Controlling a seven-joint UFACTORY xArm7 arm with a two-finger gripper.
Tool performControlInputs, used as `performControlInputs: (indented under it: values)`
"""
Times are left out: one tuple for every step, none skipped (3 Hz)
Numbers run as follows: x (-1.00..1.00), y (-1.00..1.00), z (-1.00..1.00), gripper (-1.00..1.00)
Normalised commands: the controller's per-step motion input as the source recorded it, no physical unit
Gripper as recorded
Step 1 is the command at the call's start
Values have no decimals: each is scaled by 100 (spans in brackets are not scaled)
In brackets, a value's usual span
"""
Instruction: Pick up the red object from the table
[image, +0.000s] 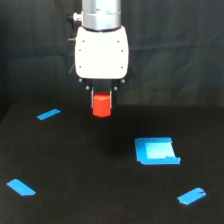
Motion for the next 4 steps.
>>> performControlInputs:
  values:
    - [13,11,1,-99]
    - [0,5,-5,-100]
    - [-2,-3,-7,-94]
    - [11,1,-1,-93]
